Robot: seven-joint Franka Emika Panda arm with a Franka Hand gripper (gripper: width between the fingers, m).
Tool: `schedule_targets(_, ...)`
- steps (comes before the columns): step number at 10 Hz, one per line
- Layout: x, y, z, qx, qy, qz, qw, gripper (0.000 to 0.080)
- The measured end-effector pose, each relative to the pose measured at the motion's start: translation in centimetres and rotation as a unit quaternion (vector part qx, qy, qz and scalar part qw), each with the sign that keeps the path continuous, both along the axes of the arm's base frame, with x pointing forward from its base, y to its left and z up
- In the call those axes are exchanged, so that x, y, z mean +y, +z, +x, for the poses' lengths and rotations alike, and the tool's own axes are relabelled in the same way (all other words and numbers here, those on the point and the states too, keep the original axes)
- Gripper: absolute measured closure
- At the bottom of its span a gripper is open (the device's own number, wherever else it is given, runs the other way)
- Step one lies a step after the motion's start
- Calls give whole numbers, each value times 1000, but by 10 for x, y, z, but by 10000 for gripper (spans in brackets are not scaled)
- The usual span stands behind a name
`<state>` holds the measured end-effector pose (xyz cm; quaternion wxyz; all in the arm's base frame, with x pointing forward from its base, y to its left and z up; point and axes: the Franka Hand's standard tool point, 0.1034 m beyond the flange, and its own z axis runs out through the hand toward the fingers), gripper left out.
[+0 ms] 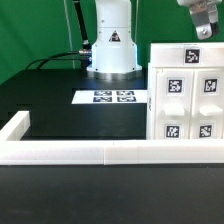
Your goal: Assemble cabinet
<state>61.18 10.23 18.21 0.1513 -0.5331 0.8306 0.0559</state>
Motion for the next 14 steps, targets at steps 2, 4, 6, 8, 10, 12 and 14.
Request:
schedule_targets(2, 0, 9, 7, -8, 0, 3, 1000, 2)
schedule_targets(4, 1, 7, 6, -12, 21, -2, 1000, 2)
schedule_targets(6, 2, 8, 4, -37, 167, -41, 984, 2)
schedule_targets(8, 4, 6, 2, -65, 310, -77, 945, 2)
schedule_targets(10, 9, 5, 0, -81, 426, -95, 896, 2)
schedule_targets(12, 21, 5, -3, -83, 489, -112, 861, 2)
schedule_targets(14, 19, 5, -3, -100, 560, -123, 813, 2)
